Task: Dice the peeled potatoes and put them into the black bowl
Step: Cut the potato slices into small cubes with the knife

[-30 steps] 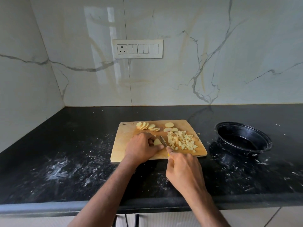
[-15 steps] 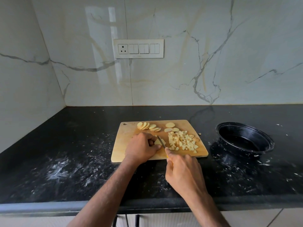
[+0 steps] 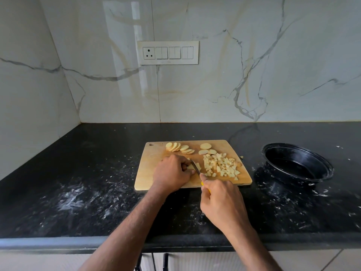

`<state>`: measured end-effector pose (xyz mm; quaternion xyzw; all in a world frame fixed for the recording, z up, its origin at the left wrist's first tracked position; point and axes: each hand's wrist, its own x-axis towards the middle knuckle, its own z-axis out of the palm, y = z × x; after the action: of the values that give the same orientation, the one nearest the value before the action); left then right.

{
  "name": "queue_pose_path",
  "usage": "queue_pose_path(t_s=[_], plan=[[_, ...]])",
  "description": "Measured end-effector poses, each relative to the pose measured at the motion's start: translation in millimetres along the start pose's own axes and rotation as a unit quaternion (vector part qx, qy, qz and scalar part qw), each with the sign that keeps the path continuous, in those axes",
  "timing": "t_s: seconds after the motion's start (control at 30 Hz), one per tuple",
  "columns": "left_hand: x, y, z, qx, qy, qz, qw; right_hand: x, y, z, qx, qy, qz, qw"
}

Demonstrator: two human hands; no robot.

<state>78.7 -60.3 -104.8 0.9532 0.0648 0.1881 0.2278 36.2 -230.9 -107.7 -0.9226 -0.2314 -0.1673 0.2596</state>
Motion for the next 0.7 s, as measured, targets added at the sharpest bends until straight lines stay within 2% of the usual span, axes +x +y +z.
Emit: queue_pose_path(t_s=[0.4, 0.7], plan=[[4.2, 0.2, -3.0, -0.025, -0.006, -0.006, 1.000, 2.6, -4.6, 5.0, -0.057, -0.014, 0.014, 0.998], [6.5, -0.8, -2.3, -0.035, -0.011, -0.009, 0.999, 6.6, -8.1, 7.0, -0.057, -0.016, 0.009, 0.998]])
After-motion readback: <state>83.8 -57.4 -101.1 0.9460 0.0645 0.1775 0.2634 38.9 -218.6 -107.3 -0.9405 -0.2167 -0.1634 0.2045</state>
